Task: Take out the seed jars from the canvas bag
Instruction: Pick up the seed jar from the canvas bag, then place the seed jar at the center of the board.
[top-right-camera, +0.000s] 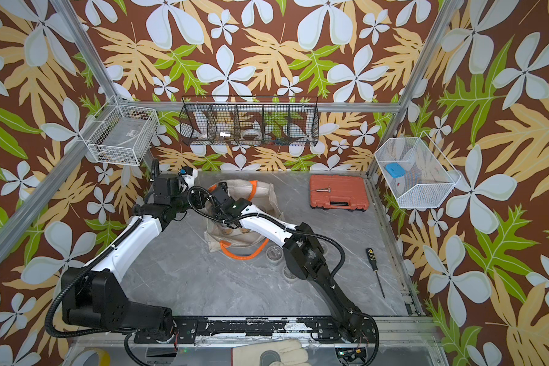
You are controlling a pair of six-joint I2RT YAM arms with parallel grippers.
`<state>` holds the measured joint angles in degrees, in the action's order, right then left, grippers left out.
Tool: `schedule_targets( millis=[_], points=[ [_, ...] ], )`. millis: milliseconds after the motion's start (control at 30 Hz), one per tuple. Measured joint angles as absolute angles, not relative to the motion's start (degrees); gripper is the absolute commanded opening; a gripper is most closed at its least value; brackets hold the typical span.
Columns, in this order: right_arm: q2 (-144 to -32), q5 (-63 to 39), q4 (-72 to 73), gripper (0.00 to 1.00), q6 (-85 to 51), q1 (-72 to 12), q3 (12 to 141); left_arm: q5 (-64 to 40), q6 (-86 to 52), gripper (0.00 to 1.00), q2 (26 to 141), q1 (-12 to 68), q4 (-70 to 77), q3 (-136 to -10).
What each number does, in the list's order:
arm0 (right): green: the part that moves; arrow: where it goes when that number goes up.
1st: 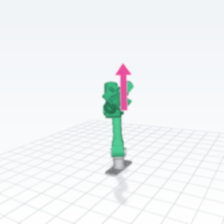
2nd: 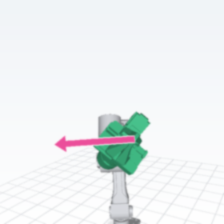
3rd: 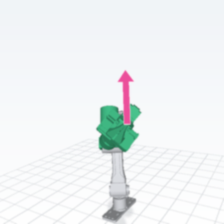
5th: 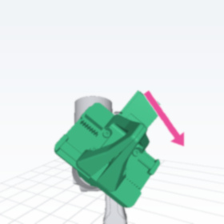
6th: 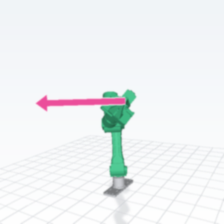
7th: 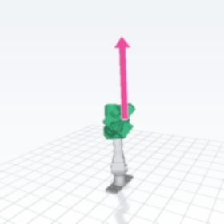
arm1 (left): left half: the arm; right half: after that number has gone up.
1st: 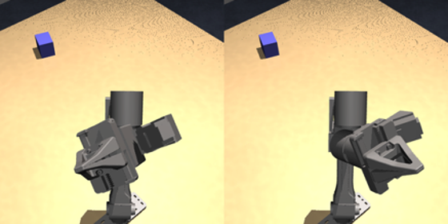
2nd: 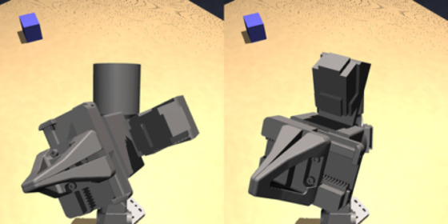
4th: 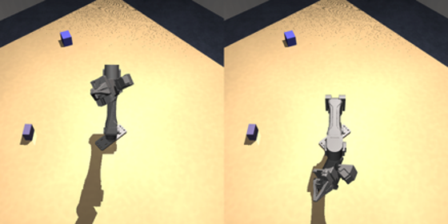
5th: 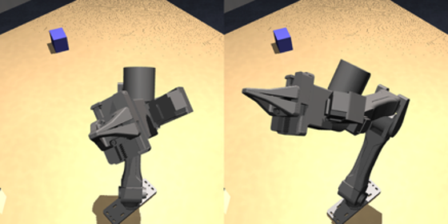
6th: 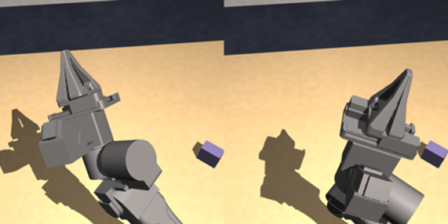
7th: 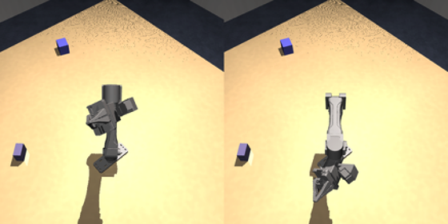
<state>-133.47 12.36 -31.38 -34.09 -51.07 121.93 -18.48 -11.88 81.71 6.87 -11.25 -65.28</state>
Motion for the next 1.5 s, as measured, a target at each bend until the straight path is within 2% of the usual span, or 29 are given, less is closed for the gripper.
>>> schedule_targets(
  millis=[400,633,967,1233,1500],
  points=[
    [-121.1,13.5,-31.3,0.59,-34.5,-51.0,114.0,-18.5,-11.9,0.00,81.7,6.9,-11.0,-65.2],
    [-109.8,16.7,-30.9,0.59,-35.4,-52.4,104.4,-18.5,-12.1,0.00,81.7,6.9,-10.7,-65.0],
    [-88.1,26.2,-29.6,0.60,-37.8,-59.3,84.8,-18.5,-12.1,0.00,81.9,6.9,-10.5,-64.9],
    [-70.5,36.8,-30.5,0.60,-45.1,-67.4,67.6,-18.3,-12.1,0.00,81.9,6.9,-10.3,-64.6],
    [-64.6,44.0,-30.6,0.61,-51.6,-75.4,57.6,-18.0,-12.1,0.00,82.2,6.9,-10.0,-64.4]
  ],
)
